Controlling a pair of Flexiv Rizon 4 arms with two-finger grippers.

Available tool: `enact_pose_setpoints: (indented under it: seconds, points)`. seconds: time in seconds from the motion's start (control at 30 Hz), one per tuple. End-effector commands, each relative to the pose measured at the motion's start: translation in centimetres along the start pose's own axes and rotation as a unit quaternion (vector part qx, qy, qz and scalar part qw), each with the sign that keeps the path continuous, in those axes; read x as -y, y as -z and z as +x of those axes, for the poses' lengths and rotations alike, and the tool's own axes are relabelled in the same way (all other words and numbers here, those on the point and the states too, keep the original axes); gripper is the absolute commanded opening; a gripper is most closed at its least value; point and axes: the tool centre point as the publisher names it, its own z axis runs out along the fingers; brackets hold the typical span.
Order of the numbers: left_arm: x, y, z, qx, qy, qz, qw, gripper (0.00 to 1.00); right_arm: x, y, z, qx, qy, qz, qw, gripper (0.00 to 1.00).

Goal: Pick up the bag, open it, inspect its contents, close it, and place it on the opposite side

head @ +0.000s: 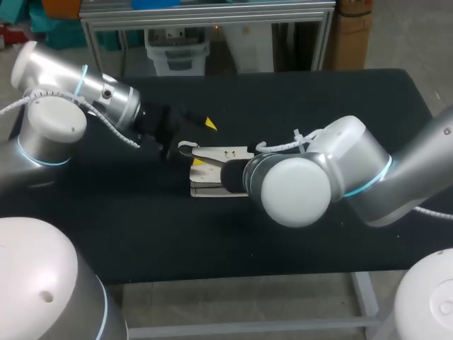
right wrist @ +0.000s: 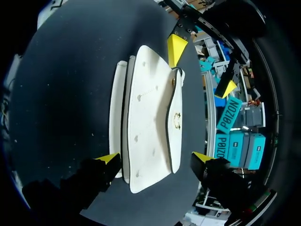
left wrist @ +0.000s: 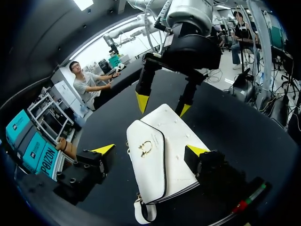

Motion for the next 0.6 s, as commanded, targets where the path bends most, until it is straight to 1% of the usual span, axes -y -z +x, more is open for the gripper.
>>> enact_pose_setpoints:
  seconds: [0.03,0.1,0.17,0.2,0.3,0.37,0.47,0.6]
  points:
    - [0.2,0.6,-0.1,0.002,0.019,-0.003,1.000,1.00,1.0,1.1,-0.2,0.063,-0.011,-0.038,0.997,1.00]
    - [0.3,0.9,-0.2,0.001,0.038,-0.003,0.999,1.00,1.1,1.5,-0.6,0.060,-0.018,-0.049,0.997,1.00]
    - [0.4,1.2,-0.4,0.002,0.072,-0.013,0.997,1.00,1.3,2.0,-1.0,0.052,-0.032,-0.053,0.997,1.00]
    - [0.5,1.4,-0.5,-0.001,0.084,-0.006,0.996,1.00,1.4,2.2,-1.2,0.047,-0.040,-0.057,0.996,1.00]
    - [0.6,2.1,-0.6,-0.001,0.132,-0.010,0.991,1.00,2.0,2.9,-1.9,0.029,-0.064,-0.066,0.995,1.00]
    - [0.7,2.6,-0.7,0.005,0.173,-0.021,0.985,1.00,2.3,3.4,-2.2,0.019,-0.076,-0.070,0.995,1.00]
    - [0.9,3.3,-0.6,0.004,0.201,-0.034,0.979,1.00,2.7,4.1,-2.7,0.008,-0.085,-0.075,0.994,1.00]
    - [1.3,4.0,-0.3,-0.003,0.215,-0.076,0.974,1.00,3.1,5.1,-3.3,-0.004,-0.089,-0.084,0.993,1.00]
